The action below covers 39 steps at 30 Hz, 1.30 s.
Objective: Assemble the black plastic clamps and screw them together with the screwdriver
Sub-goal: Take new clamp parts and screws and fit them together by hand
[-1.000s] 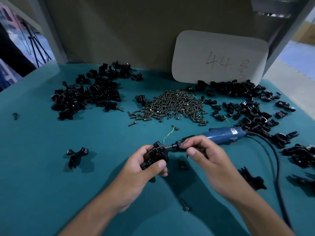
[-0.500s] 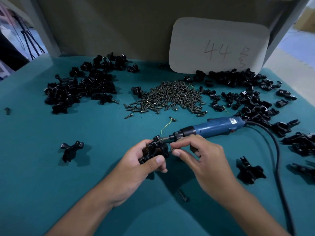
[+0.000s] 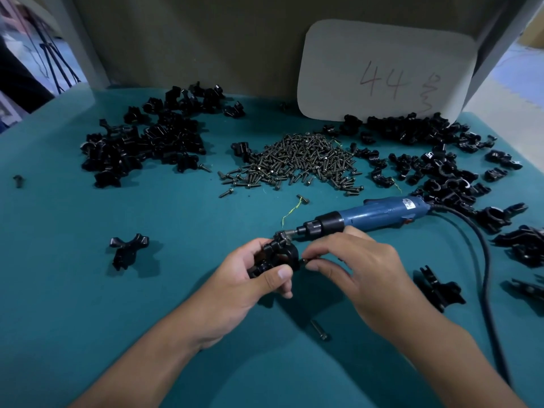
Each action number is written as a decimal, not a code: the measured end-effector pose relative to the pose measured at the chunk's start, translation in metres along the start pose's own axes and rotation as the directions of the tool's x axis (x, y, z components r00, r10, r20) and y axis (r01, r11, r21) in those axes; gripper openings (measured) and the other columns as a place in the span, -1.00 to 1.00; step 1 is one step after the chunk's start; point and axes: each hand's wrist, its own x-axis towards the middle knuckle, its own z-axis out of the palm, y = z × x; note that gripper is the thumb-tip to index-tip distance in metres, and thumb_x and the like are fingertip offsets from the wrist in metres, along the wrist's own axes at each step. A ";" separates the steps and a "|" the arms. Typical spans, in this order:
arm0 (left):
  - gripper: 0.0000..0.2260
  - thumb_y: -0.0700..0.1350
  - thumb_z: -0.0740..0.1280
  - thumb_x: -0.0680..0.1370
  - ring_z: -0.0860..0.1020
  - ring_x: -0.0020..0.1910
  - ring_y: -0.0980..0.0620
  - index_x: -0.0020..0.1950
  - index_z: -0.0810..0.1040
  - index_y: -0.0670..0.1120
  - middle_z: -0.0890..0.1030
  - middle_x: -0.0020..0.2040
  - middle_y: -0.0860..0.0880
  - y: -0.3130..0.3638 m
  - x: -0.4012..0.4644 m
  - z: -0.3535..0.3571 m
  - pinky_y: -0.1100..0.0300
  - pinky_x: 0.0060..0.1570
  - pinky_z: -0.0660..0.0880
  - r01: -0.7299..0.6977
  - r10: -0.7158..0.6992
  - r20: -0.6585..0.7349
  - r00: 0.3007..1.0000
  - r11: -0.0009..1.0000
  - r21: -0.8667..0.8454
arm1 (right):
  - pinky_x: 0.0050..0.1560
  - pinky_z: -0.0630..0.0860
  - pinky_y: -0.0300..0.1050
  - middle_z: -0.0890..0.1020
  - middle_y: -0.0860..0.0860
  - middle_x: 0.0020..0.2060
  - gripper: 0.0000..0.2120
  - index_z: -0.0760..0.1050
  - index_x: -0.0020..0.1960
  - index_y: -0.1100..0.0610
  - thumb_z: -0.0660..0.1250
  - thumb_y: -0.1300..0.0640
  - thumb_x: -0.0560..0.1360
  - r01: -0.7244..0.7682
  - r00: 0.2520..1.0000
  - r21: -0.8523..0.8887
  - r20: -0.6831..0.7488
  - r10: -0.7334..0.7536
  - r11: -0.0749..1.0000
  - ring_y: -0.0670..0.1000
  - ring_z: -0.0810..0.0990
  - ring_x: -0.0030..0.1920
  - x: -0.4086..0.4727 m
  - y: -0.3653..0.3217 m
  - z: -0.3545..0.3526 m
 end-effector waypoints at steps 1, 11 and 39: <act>-0.53 0.03 0.47 0.44 0.60 -0.15 -0.03 0.23 0.49 -0.21 0.63 -0.17 -0.09 0.000 0.000 0.000 -0.01 0.05 0.48 0.002 -0.002 0.008 1.000 1.000 -0.012 | -0.10 0.45 -0.18 0.60 -0.23 -0.13 -0.89 0.62 0.01 0.05 0.37 0.03 0.58 0.011 1.000 -0.018 0.011 -0.011 1.000 0.03 0.56 -0.12 0.000 0.000 0.001; -0.60 -0.20 0.37 0.52 0.55 -0.20 0.02 0.27 0.44 -0.39 0.53 -0.10 -0.15 0.004 -0.001 0.001 0.12 -0.07 0.56 0.041 -0.029 0.071 0.997 0.985 -0.168 | -0.14 0.42 -0.20 0.39 -0.22 -0.13 -0.88 0.33 0.07 -0.23 0.05 -0.19 0.63 -0.095 0.975 -0.027 0.199 0.098 0.995 -0.16 0.45 -0.07 -0.007 -0.002 0.010; -0.67 -0.11 0.41 0.49 0.61 -0.21 0.08 0.21 0.48 -0.14 0.65 -0.20 0.05 0.003 -0.002 0.004 0.19 -0.15 0.53 -0.033 0.033 -0.003 0.999 0.991 0.133 | -0.04 0.46 -0.30 0.63 -0.24 -0.15 -0.82 0.61 -0.04 -0.05 0.37 -0.14 0.49 -0.192 0.980 0.083 0.076 0.186 0.978 -0.19 0.57 -0.03 -0.007 -0.001 0.006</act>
